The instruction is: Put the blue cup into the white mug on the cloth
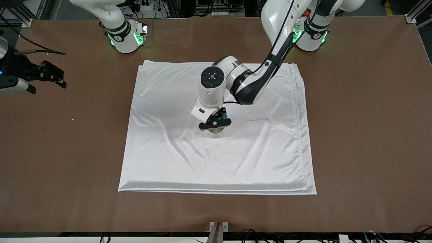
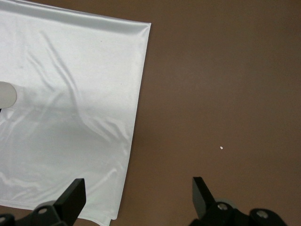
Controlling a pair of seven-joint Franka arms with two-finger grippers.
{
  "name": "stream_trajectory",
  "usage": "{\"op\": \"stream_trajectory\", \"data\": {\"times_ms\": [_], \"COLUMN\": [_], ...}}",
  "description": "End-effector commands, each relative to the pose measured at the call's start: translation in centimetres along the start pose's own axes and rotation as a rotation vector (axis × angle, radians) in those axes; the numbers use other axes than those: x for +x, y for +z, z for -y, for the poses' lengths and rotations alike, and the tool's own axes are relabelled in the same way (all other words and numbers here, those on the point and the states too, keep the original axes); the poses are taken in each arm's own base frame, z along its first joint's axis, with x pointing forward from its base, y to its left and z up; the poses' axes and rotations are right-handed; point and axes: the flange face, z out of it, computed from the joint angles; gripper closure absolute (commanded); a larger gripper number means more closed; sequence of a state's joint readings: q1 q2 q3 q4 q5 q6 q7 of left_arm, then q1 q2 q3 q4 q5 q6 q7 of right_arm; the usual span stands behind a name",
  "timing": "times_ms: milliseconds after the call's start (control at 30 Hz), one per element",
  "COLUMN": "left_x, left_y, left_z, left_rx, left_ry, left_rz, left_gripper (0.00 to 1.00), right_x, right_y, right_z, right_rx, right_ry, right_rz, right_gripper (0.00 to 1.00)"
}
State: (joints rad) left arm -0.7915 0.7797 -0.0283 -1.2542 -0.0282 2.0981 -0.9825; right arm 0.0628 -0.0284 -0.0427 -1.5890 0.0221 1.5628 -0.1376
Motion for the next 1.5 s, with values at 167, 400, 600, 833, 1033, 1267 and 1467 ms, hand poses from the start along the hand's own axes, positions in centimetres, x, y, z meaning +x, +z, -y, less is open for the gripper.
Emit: {"op": "stream_trajectory", "data": {"times_ms": [167, 400, 600, 833, 1033, 1267, 1467], "left_x": [0.4, 0.6, 0.7, 1.1, 1.4, 2.7, 4.2], "left_y": [-0.1, -0.1, -1.1, -5.5, -9.9, -15.4, -20.4], "left_z": [-0.4, -0.3, -0.2, 0.9, 4.3, 9.7, 16.4], "left_rx": [-0.024, -0.03, -0.034, -0.04, -0.009, 0.032, 0.033], "left_ry": [-0.016, -0.025, -0.033, -0.024, -0.043, -0.04, 0.029], "left_rz": [-0.001, 0.007, -0.006, -0.044, -0.032, -0.014, -0.013], "left_gripper": [0.86, 0.59, 0.39, 0.0, 0.0, 0.0, 0.0], "right_x": [0.1, 0.1, 0.1, 0.2, 0.3, 0.3, 0.4], "right_y": [0.1, 0.0, 0.0, 0.1, 0.0, 0.0, 0.0], "right_z": [-0.5, -0.4, -0.3, 0.2, 0.8, 1.2, 1.3], "right_rx": [0.005, 0.005, 0.005, 0.005, 0.005, 0.008, 0.017], "right_ry": [0.013, 0.012, 0.01, 0.003, -0.008, -0.014, -0.016], "right_rz": [-0.003, -0.003, -0.005, -0.003, -0.006, -0.007, -0.009], "right_gripper": [0.0, 0.0, 0.0, 0.0, 0.0, 0.0, 0.0]}}
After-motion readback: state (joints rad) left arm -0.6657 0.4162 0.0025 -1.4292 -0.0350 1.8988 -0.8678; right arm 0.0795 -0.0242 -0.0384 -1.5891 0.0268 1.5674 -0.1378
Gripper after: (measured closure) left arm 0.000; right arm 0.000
